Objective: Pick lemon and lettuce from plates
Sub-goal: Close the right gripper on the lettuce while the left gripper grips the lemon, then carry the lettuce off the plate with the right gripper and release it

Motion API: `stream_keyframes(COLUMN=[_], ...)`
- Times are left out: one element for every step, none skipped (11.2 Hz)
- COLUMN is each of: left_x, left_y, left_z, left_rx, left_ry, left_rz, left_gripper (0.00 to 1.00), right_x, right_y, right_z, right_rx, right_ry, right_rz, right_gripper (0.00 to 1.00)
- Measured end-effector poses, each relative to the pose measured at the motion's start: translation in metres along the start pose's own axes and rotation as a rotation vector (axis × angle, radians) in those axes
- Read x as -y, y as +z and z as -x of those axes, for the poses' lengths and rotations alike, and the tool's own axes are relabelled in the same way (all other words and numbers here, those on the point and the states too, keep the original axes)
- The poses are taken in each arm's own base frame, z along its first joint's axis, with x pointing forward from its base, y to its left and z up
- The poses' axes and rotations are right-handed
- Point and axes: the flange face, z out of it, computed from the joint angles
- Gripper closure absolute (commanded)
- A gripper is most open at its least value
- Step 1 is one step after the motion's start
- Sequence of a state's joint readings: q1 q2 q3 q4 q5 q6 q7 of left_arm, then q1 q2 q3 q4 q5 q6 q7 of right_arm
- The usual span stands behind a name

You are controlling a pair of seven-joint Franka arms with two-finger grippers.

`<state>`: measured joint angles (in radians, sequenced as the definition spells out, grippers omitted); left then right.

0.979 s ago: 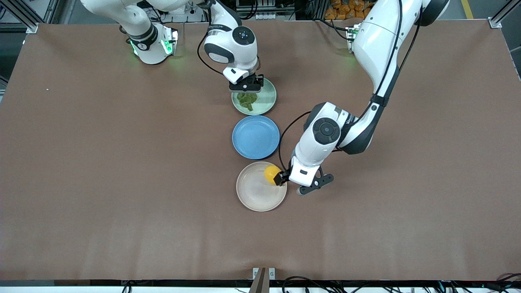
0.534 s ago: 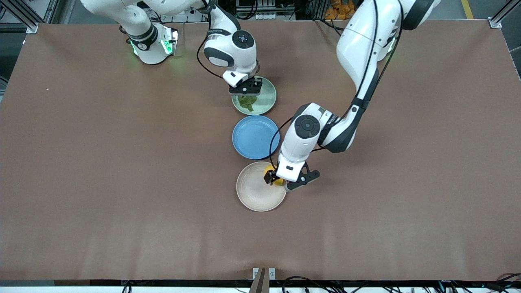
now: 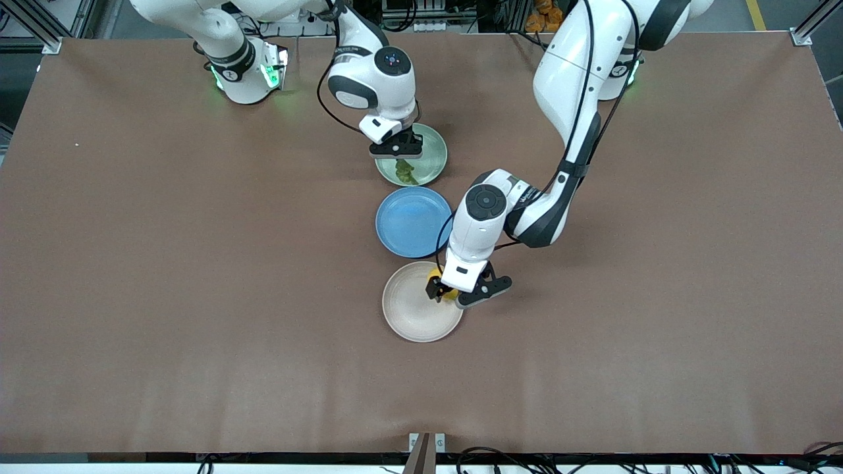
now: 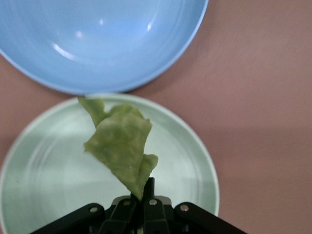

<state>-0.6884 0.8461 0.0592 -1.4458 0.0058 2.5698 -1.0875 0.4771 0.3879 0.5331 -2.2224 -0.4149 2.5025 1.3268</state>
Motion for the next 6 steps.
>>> stream_keyframes(left_x=[0.0, 0.0, -0.001, -0.002, -0.003, -0.004], left_y=[0.0, 0.001, 0.002, 0.004, 0.005, 0.006], left_z=[0.001, 0.001, 0.003, 0.007, 0.011, 0.014], left_rx=[0.0, 0.0, 0.002, 0.005, 0.007, 0.008], left_ry=[0.001, 0.002, 0.005, 0.008, 0.004, -0.004], left_rz=[0.0, 0.0, -0.002, -0.003, -0.004, -0.004], left_gripper=[0.0, 0.0, 0.0, 0.0, 0.0, 0.0], right_x=[-0.002, -0.006, -0.014, -0.024, -0.04, -0.06], right_y=[-0.015, -0.032, -0.052, -0.075, -0.103, -0.132], right_z=[-0.008, -0.017, -0.028, -0.042, -0.06, -0.08], right_rx=[-0.017, -0.018, 0.008, 0.045, 0.075, 0.089], right_ry=[0.022, 0.036, 0.04, 0.032, 0.017, 0.004], right_rz=[-0.007, -0.003, 0.009, 0.021, 0.033, 0.04], right_gripper=[1.0, 1.0, 1.0, 1.0, 1.0, 1.0])
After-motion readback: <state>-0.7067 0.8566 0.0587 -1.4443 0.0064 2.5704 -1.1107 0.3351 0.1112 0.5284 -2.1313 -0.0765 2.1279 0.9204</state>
